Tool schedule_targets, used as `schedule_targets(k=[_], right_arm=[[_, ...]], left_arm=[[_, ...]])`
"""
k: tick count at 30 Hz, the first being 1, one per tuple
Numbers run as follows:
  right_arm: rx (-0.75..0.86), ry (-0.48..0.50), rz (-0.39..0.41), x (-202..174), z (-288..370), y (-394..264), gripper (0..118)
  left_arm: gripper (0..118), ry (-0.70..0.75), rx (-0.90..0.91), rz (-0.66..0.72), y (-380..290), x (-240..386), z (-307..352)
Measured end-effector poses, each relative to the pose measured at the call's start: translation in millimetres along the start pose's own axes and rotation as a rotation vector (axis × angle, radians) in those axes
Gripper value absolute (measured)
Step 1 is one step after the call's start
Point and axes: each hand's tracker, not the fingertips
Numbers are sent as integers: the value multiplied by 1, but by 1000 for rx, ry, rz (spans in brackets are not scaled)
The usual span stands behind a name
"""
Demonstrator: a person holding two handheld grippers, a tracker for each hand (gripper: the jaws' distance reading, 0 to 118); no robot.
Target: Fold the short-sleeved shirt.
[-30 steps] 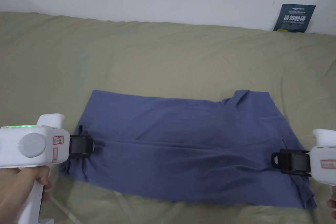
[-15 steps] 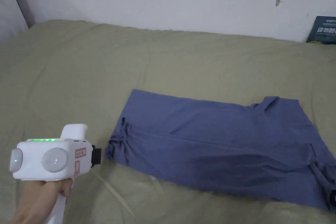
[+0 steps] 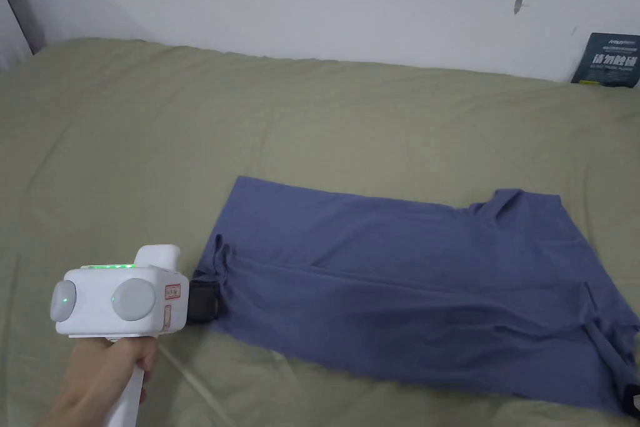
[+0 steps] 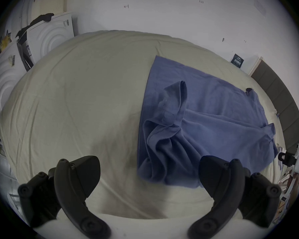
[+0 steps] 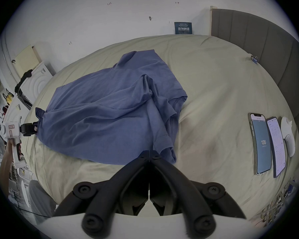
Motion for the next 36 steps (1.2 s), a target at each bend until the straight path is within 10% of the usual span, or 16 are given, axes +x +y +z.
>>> schedule_targets(k=[2,7,8,10,11,18,19,21,25,36], right_arm=[[0,-5,5,1,0,1,0],[13,-8,-3,15,0,7,4],[22,-6,-12,10,2,8,22],[27,-23,-23,10,2,13,112],[15,-17,-24,12,-2,15,118],[-89,-54,44,24,-58,26,116],[-117,-67,53,25,-67,24,106],[-104,-123,-4,9,-46,23,48],[-87,-55,-38,18,-34,21,11],[-43,-63,-21,13,19,-3,9]], left_arm=[[7,-44,-9,8,-1,-8,-5],[6,-31,-29,5,4,-11,-12],[6,-29,-26,3,5,-11,-12],[6,-18,-5,-15,4,-8,-10],[6,-18,-7,-19,3,-7,-9],[6,-14,-7,-11,3,-4,-9],[6,-13,-8,-11,3,-4,-10],[6,-13,-12,-12,2,-3,-10],[6,-16,-19,-15,2,-3,-8],[6,-2,-29,-64,-17,-10,36]])
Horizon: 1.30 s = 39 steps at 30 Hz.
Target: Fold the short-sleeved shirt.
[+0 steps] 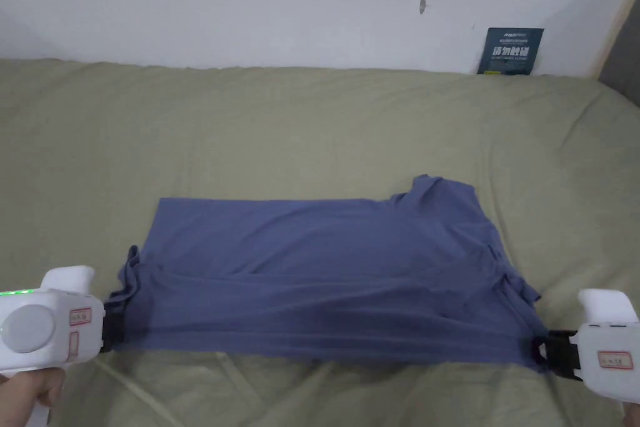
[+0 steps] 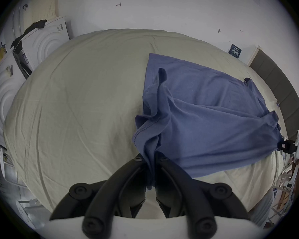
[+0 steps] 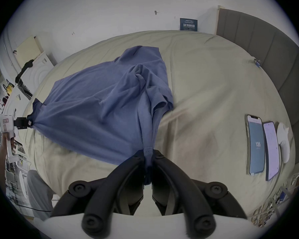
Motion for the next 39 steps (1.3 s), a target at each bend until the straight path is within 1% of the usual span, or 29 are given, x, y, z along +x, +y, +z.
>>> schedule_targets(k=[3,4,7,8,9,12,14,15,16,18,19,20,21,22,23,24,25,27,28,30,31,32,33,34,35,36,38,39], right_arm=[[-10,22,-12,0,20,-26,9],[-23,48,26,1,19,-32,9],[-47,53,21,-1,30,-62,9],[-52,68,44,-2,37,-71,9],[-58,69,43,-2,41,-81,9],[-77,74,16,-1,51,-107,9],[-83,79,12,0,51,-116,9],[-85,77,0,1,49,-118,9],[-76,75,-34,3,46,-118,9],[-69,74,-47,2,47,-117,10],[-55,72,-61,1,52,-117,11],[-23,63,-63,-1,53,-114,15],[-3,35,-57,-2,57,-111,49],[15,40,-49,-2,61,-109,87],[49,44,-59,-2,66,-106,114],[132,45,-66,-1,76,-103,118],[122,75,-73,0,80,-98,118],[109,69,-63,-3,83,-85,118],[123,63,-44,-16,88,-80,118],[160,46,7,-26,88,-70,118],[174,38,19,-29,86,-65,116],[180,42,21,-37,85,-59,108],[198,43,20,-43,83,-52,72],[208,39,24,-46,80,-44,27],[216,27,26,-49,76,-39,1],[231,23,33,-55,71,-31,1],[198,51,23,-57,65,-17,1],[205,46,23,-59,62,-12,1]], left_arm=[[6,3,-8,-4,-23,-7,18],[6,-1,-12,-2,-31,-9,23],[6,-4,-22,9,-63,-17,43],[6,-5,-23,11,-72,-19,48],[6,-2,-28,15,-81,-21,55],[6,0,-31,25,-100,-30,67],[6,-9,-32,44,-106,-35,68],[6,-18,-35,49,-106,-37,66],[6,-20,-33,57,-108,-38,64],[8,-27,-26,67,-108,-38,61],[11,-52,-24,76,-108,-38,60],[23,-54,-21,75,-109,-39,62],[80,-38,-16,75,-109,-39,63],[117,-26,-14,63,-110,-38,64],[116,-23,97,14,-109,-38,75],[114,-27,98,29,-101,-35,84],[114,-26,81,60,-95,-33,89],[114,-49,134,70,-92,-30,90],[114,-48,147,55,-85,-25,91],[113,-63,184,26,-73,-18,93],[111,-66,191,14,-67,-15,92],[104,-62,190,12,-59,-10,87],[67,-66,195,0,-50,-5,82],[20,-71,203,-5,-41,-1,76],[0,-64,203,-9,-33,2,68],[0,-50,211,4,-24,4,58],[0,-46,190,-7,-1,7,39],[0,-39,189,-3,10,9,29]])
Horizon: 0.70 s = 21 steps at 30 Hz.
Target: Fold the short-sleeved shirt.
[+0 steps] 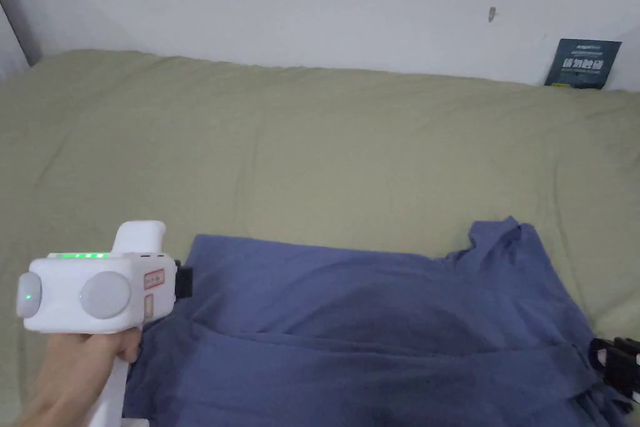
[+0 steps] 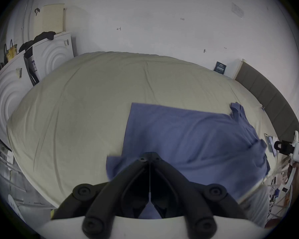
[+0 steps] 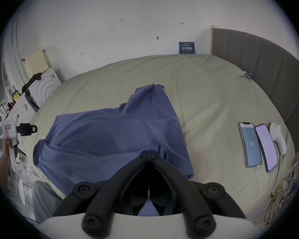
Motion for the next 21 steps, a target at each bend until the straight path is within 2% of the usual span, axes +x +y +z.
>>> schedule_targets(k=[3,4,5,6,7,8,9,14,16,17,18,19,20,21], right_arm=[[-18,-13,17,1,-23,11,1],[-26,-6,19,2,-27,14,1],[-39,7,27,12,-46,17,1],[-47,1,32,16,-56,20,1],[-60,-4,44,17,-62,23,1],[-67,-5,51,18,-67,25,1],[-76,-9,58,18,-74,27,1],[-114,-27,81,36,-105,34,1],[-137,-40,102,40,-112,39,1],[-144,-46,109,48,-121,40,1],[-152,-51,116,55,-129,42,1],[-155,-54,114,58,-133,46,1],[-157,-58,111,61,-137,51,1],[-159,-64,103,60,-136,60,1]], left_arm=[[0,32,-39,-15,29,-1,-38],[9,46,-29,-16,37,4,-46],[42,62,-46,-22,44,5,-57],[105,108,-80,-32,50,6,-71],[118,120,-128,-42,58,3,-89],[115,126,-186,-39,62,1,-105],[115,97,-164,-4,62,2,-114],[115,147,-241,-52,50,10,-160],[107,147,-271,-66,59,9,-164],[89,129,-282,-76,56,11,-164],[62,54,-283,-75,53,14,-162],[42,69,-267,-86,59,18,-154],[10,107,-254,-138,62,21,-150],[0,58,-266,-127,61,22,-152]])
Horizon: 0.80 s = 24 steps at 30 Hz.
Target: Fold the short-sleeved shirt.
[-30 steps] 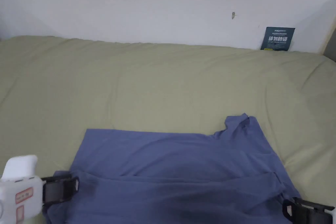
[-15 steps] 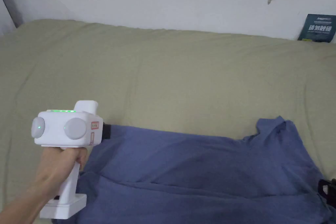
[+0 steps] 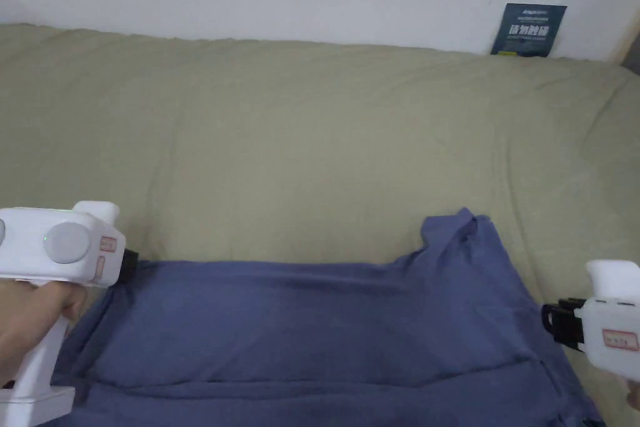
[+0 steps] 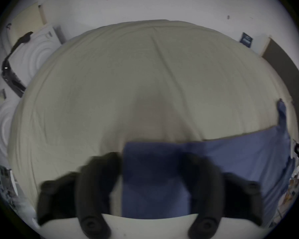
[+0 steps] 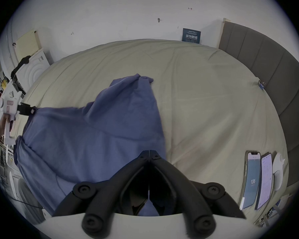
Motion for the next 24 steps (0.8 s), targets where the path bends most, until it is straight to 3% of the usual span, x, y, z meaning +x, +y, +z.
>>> schedule_targets(k=[3,4,5,6,7,13,16,17,18,19,20,21,22,24], right_arm=[[-17,-3,-2,4,-10,22,4],[-20,-1,-2,5,-14,27,23],[-36,-25,5,3,-21,35,61],[-71,-25,8,3,-30,44,111],[-105,7,16,4,-40,50,118],[-254,-25,46,-3,-98,68,117],[-320,-63,89,1,-112,62,89],[-271,-27,63,5,-102,62,65],[-263,-27,33,6,-97,66,65],[-230,0,28,7,-90,69,55],[-198,7,35,9,-76,66,32],[-160,98,-7,10,-67,64,2],[-189,82,-29,12,-60,64,2],[-139,83,23,9,-36,59,2]], left_arm=[[0,24,-7,-5,2,-4,-1],[0,18,-11,3,2,-5,-3],[0,16,-10,13,1,-6,-6],[0,15,-10,18,1,-7,-8],[0,14,-12,17,6,-9,-3],[0,6,-11,28,12,-19,-11],[0,2,-7,29,15,-22,-10],[0,-2,-7,33,16,-24,-11],[0,-5,-6,34,16,-23,-5],[0,-9,-6,35,16,-24,-4],[0,-13,-6,35,17,-26,-4],[0,-18,-6,35,18,-28,-2],[0,-18,0,35,16,-27,5],[0,-31,19,50,13,-32,18]])
